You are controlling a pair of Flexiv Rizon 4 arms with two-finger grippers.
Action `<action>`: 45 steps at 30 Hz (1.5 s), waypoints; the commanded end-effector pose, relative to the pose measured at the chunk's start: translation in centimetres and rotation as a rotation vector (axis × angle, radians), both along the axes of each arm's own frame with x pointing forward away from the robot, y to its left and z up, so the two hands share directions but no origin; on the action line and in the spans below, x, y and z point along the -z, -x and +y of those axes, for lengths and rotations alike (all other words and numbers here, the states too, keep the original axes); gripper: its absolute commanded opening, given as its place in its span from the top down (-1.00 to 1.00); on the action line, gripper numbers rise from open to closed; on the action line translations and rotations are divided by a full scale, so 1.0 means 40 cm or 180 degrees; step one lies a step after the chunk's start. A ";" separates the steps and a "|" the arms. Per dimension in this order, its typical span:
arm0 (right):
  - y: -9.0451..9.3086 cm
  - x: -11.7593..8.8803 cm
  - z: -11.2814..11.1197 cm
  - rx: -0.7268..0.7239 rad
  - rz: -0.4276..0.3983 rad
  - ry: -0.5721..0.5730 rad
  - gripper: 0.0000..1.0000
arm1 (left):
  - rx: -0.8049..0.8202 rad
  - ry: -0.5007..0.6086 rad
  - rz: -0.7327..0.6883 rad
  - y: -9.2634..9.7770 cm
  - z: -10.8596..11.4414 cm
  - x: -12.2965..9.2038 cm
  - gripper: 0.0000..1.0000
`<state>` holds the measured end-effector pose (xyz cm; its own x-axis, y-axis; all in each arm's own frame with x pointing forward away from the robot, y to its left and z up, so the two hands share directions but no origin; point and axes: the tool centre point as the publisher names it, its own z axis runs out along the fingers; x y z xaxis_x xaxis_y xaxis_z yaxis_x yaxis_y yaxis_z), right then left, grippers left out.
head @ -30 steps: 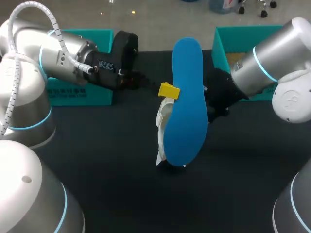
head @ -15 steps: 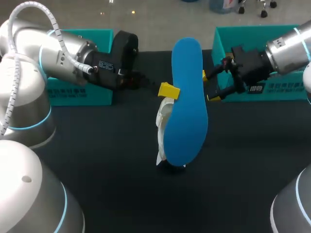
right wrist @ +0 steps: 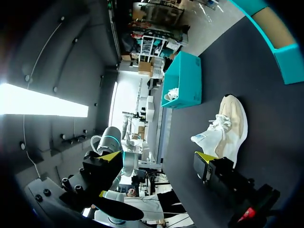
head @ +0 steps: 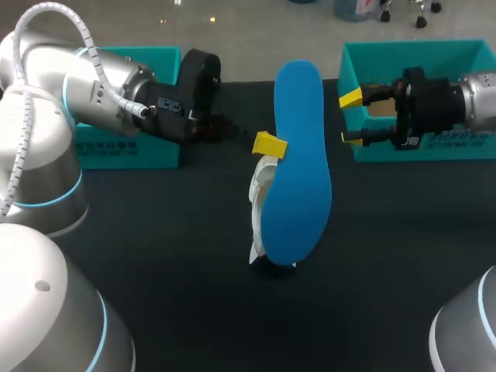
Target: Take the shoe out of the shoebox, open the shoe tongue, remove and reinsert the insole, then place the shoe into the shoebox
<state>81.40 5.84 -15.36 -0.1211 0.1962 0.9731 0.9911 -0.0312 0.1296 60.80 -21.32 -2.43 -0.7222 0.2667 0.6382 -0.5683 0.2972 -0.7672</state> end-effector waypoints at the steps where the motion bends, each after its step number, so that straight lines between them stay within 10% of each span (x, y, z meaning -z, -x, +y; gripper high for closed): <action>1: -0.004 -0.029 -0.023 0.0006 0.0042 -0.0174 -1.00 | -0.0003 0.0003 -0.0002 0.001 -0.001 0.001 1.00; 14: -0.016 -0.054 -0.040 0.0104 0.0092 -0.0324 -1.00 | -0.0003 0.0003 -0.0002 0.001 -0.001 0.001 1.00; 27: -0.016 -0.054 -0.040 0.0104 0.0092 -0.0324 -1.00 | -0.0323 0.0007 -0.1953 -0.116 0.024 0.067 1.00; 40: -0.016 -0.054 -0.040 0.0104 0.0092 -0.0324 -1.00 | -0.0330 0.0006 -0.1926 -0.130 0.021 0.078 1.00; 45: -0.016 -0.054 -0.040 0.0104 0.0092 -0.0324 -1.00 | -0.0010 -0.0157 -0.3632 -0.163 0.033 0.135 1.00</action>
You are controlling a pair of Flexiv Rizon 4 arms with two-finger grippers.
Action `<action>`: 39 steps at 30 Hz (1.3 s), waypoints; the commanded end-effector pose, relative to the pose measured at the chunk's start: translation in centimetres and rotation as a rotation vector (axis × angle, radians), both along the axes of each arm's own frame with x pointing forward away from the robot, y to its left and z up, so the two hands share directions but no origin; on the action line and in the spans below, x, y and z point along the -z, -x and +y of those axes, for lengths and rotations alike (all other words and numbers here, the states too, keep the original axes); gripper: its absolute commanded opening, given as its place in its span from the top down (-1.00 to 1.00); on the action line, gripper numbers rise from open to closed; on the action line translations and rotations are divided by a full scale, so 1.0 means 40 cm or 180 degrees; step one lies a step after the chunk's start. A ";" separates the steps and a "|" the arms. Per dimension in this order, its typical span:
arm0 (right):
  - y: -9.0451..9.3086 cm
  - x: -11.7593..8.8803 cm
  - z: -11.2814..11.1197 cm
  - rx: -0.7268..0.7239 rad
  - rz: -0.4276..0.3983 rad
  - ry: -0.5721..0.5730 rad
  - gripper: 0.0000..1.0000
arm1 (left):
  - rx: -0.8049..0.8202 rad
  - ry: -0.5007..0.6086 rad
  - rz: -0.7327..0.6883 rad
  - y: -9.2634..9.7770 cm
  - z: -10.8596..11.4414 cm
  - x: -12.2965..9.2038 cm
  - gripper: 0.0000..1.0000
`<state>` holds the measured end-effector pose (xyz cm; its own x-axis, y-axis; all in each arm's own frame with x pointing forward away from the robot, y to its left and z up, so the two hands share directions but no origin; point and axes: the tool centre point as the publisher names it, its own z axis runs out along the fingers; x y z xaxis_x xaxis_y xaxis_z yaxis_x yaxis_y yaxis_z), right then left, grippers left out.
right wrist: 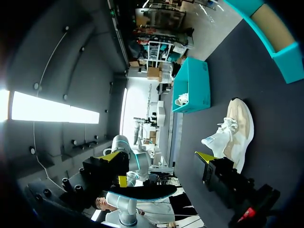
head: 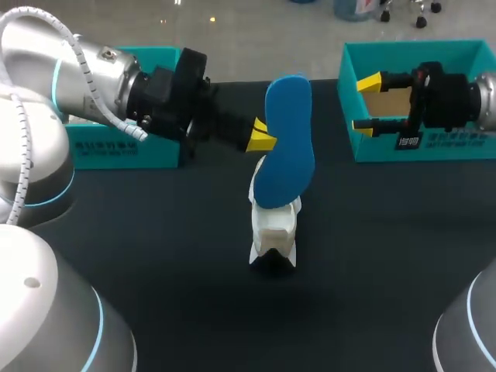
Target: Take the shoe out of the shoebox, open the shoe tongue, remove and reinsert the insole, then place the shoe into the shoebox
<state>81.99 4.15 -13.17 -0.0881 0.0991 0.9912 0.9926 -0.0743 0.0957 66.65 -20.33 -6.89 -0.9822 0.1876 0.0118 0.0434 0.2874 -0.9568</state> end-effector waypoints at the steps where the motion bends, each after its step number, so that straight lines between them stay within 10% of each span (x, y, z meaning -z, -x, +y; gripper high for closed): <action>1: -0.001 0.001 0.002 0.0002 0.0001 0.0001 -1.00 | 0.0258 -0.0306 -0.1643 -0.021 0.010 0.027 1.00; 12: -0.001 0.001 0.002 0.0002 0.0001 0.0001 -1.00 | -0.0072 0.0036 -0.4541 -0.112 -0.001 0.046 1.00; 30: -0.001 0.001 0.002 0.0002 0.0001 0.0001 -1.00 | -0.0235 0.0129 -0.4524 -0.121 -0.009 0.038 1.00; 33: -0.001 0.001 0.002 0.0002 0.0001 0.0001 -1.00 | 0.0000 0.0187 -0.5337 -0.146 -0.003 0.085 1.00; 39: -0.001 0.001 0.002 0.0002 0.0001 0.0001 -1.00 | -0.0082 0.0238 -0.5590 -0.176 -0.007 0.109 1.00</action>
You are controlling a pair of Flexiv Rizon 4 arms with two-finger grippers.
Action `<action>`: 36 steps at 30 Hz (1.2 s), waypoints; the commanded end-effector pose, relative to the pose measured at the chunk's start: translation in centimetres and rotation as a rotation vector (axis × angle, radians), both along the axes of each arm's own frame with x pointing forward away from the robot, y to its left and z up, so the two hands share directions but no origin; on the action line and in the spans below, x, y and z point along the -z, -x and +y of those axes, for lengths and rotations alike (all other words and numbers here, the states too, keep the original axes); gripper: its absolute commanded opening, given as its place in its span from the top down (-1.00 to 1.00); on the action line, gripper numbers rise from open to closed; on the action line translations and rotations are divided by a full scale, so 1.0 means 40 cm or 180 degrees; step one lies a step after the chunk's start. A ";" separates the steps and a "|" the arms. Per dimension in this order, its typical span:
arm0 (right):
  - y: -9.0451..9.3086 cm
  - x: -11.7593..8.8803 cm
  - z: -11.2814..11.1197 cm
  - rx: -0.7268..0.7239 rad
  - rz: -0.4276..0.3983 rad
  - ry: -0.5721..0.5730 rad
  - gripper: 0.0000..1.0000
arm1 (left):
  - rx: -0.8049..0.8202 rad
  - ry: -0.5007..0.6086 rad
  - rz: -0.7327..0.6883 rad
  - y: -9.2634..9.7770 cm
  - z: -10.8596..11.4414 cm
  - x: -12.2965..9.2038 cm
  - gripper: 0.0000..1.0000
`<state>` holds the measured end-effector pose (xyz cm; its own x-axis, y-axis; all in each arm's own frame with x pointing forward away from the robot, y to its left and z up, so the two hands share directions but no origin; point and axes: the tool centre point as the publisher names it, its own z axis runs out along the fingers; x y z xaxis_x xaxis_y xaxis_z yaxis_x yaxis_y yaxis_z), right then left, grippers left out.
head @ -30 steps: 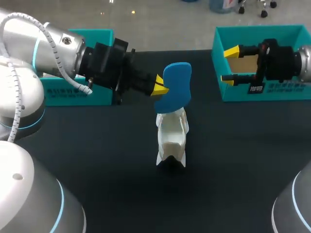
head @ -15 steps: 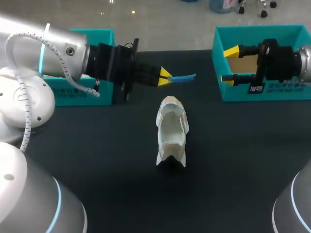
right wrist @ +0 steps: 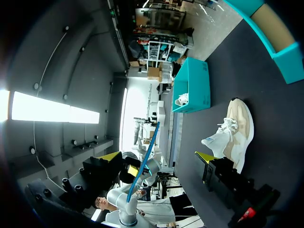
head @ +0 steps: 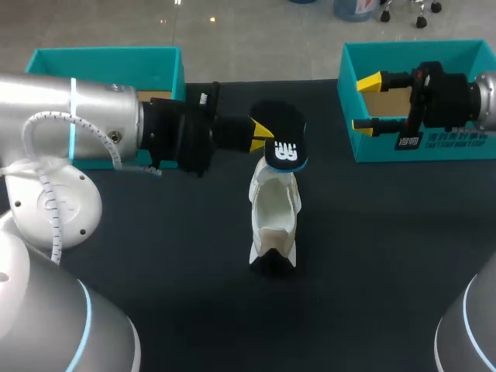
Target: Take the shoe out of the shoebox, open the shoe tongue, remove and reinsert the insole, then place the shoe into the shoebox
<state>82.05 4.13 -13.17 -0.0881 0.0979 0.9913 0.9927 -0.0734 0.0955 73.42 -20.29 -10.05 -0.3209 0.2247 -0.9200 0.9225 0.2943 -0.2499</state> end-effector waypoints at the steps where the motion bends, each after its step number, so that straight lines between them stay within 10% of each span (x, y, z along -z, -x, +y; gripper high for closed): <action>1: 0.000 0.001 0.003 0.0006 0.0000 0.0004 -1.00 | 0.0051 0.0383 -0.1592 -0.012 -0.009 0.036 1.00; 36: 0.021 -0.001 0.097 -0.0179 -0.0017 0.0133 -1.00 | 0.0170 0.0309 -0.0933 -0.112 -0.135 0.068 1.00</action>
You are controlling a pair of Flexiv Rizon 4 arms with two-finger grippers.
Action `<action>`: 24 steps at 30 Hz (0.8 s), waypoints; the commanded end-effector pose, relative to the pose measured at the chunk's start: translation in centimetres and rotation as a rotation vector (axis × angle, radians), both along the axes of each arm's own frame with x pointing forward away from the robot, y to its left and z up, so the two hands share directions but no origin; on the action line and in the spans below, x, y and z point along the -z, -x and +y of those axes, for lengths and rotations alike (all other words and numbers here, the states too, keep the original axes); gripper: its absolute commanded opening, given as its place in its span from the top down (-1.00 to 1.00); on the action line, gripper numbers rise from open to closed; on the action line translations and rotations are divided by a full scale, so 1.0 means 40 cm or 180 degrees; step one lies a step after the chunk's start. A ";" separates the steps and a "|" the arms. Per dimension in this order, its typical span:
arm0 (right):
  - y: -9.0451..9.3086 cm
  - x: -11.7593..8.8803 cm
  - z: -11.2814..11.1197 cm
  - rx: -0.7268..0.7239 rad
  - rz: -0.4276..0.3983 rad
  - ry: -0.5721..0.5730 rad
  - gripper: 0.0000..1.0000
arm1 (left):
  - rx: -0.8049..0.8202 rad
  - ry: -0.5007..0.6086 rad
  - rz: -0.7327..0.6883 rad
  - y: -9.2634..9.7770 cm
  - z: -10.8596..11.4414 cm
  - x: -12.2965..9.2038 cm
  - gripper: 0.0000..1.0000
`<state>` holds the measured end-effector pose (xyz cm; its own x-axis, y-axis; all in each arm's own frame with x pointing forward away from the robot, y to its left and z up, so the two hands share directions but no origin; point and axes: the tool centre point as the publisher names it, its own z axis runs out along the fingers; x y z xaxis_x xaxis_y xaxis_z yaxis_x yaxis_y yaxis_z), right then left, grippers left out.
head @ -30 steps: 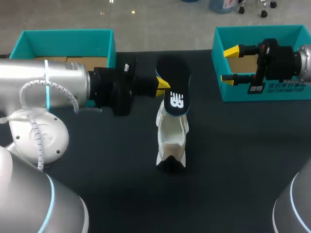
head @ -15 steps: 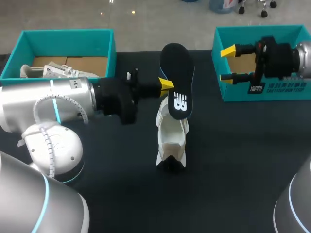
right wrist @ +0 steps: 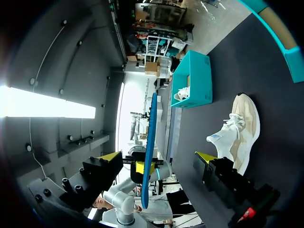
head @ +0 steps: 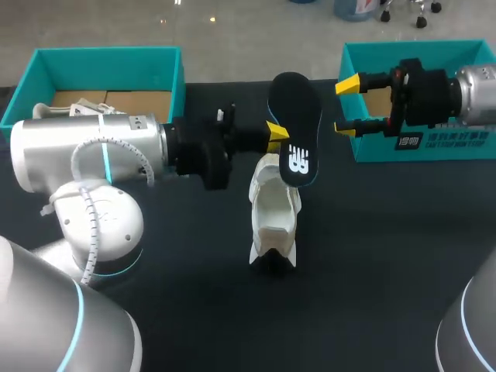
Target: Take the shoe out of the shoebox, open the shoe tongue, remove and reinsert the insole, then place the shoe into the shoebox
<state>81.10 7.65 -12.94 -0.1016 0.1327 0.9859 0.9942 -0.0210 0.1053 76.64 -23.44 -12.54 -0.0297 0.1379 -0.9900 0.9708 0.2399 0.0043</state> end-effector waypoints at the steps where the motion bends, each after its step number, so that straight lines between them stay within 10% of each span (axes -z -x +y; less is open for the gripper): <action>1: -0.001 0.005 0.010 -0.0026 0.0010 0.0009 -1.00 | 0.0036 0.0003 0.0001 -0.032 -0.062 0.007 1.00; 24: 0.008 0.012 0.036 0.0004 0.0051 -0.0046 0.33 | 0.0177 -0.0028 -0.0059 -0.027 -0.113 0.019 1.00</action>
